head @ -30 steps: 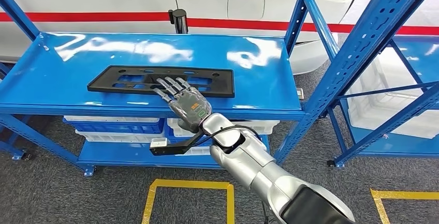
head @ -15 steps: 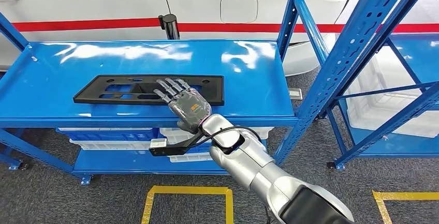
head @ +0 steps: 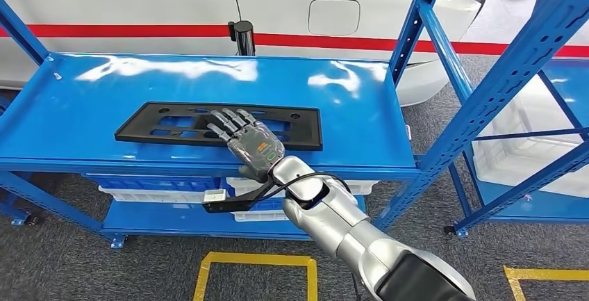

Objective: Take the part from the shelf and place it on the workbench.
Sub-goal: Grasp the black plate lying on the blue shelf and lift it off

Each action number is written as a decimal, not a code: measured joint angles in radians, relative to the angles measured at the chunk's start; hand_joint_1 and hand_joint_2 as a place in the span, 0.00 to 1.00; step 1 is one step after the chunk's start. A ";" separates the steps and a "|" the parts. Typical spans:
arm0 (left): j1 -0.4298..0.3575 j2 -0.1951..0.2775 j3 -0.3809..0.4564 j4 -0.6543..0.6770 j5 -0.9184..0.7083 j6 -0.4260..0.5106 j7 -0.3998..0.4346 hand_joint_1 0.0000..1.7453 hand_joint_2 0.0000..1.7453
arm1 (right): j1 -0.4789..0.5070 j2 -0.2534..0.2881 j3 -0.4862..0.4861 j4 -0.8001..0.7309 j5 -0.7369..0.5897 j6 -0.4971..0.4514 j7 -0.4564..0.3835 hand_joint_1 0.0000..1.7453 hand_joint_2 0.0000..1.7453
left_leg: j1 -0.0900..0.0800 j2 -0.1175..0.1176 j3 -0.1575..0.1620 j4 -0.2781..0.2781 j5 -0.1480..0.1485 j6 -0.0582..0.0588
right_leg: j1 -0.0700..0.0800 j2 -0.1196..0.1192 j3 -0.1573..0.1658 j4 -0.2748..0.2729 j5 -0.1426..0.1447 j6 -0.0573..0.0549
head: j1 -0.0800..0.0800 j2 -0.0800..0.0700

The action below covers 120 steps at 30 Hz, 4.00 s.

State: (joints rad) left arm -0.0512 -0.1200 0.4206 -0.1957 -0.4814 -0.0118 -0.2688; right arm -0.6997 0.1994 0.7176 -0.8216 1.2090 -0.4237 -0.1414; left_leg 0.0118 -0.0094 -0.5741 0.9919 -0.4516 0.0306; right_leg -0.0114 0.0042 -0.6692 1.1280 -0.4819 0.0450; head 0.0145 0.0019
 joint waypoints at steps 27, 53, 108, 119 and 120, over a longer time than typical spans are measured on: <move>-0.002 0.002 0.024 0.000 0.026 0.029 -0.021 0.00 0.00 | 0.004 0.000 0.000 0.026 -0.007 -0.029 -0.006 0.00 1.00 | 0.000 0.005 -0.011 0.002 0.007 0.008 | 0.002 0.001 -0.064 0.175 -0.096 -0.028 | -0.001 0.000; -0.001 0.002 0.030 0.000 0.016 0.064 -0.021 0.00 0.00 | 0.004 0.015 0.003 0.069 -0.012 -0.036 -0.018 0.00 1.00 | -0.008 0.002 -0.030 0.005 0.023 -0.035 | 0.014 0.006 0.105 -0.131 0.015 -0.049 | -0.005 0.000; -0.006 0.010 0.031 0.000 -0.012 0.086 -0.046 0.00 0.00 | -0.013 0.037 0.025 0.115 -0.012 -0.048 0.020 1.00 1.00 | -0.008 0.002 -0.022 0.006 0.019 -0.022 | 0.005 0.005 0.112 -0.136 0.015 -0.035 | -0.005 0.000; -0.007 0.009 0.041 0.000 -0.023 0.088 -0.046 0.00 0.00 | -0.017 0.021 -0.009 0.064 -0.066 -0.092 0.018 1.00 1.00 | -0.008 0.002 -0.022 0.006 0.019 -0.022 | 0.005 0.005 0.112 -0.136 0.015 -0.035 | -0.005 0.000; -0.007 0.009 0.042 0.000 -0.026 0.089 -0.046 0.00 0.00 | -0.017 0.019 -0.016 0.054 -0.070 -0.097 0.018 1.00 1.00 | -0.008 0.002 -0.022 0.006 0.019 -0.022 | 0.005 0.005 0.112 -0.136 0.015 -0.035 | -0.005 0.000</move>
State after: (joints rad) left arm -0.0580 -0.1110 0.4626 -0.1957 -0.5070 0.0771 -0.3151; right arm -0.7163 0.2185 0.7017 -0.7676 1.1386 -0.5205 -0.1233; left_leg 0.0038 -0.0075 -0.5962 0.9979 -0.4322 0.0081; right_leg -0.0060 0.0092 -0.5577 0.9922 -0.4665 0.0102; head 0.0095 0.0019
